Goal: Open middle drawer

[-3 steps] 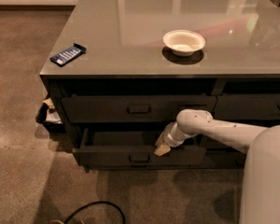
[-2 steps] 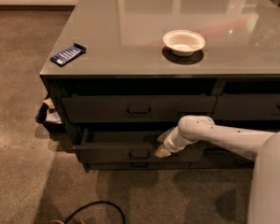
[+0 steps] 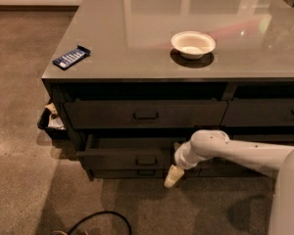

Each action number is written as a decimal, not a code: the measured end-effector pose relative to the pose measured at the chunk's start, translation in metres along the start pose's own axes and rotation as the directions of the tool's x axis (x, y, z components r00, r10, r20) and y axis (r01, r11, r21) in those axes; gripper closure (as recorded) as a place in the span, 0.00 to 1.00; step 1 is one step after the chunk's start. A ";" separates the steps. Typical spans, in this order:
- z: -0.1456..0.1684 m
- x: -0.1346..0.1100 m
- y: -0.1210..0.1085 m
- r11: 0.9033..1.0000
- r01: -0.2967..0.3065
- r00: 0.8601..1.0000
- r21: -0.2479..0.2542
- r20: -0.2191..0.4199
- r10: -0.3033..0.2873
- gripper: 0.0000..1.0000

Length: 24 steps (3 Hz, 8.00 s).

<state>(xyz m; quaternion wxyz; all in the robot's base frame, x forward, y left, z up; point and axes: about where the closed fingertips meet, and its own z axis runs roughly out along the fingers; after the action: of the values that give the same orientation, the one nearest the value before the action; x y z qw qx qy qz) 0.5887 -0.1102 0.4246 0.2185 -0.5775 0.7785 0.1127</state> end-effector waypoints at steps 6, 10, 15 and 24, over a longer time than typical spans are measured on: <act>-0.019 0.010 0.032 0.999 -0.020 1.000 -0.036 -0.017 0.019 0.75; -0.035 0.017 0.049 0.999 -0.030 0.999 -0.026 -0.035 0.029 0.48; -0.067 0.049 0.129 0.999 -0.034 0.993 -0.027 -0.116 0.031 0.00; -0.067 0.076 0.124 0.995 -0.072 0.986 -0.065 -0.153 0.061 0.10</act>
Offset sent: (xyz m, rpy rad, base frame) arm -0.0746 -0.0191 -0.0388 -0.0163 0.0958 -0.0079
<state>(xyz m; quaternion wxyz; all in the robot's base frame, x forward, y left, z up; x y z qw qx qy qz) 0.4390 -0.1657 0.4379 0.1345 -0.5654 0.8072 0.1032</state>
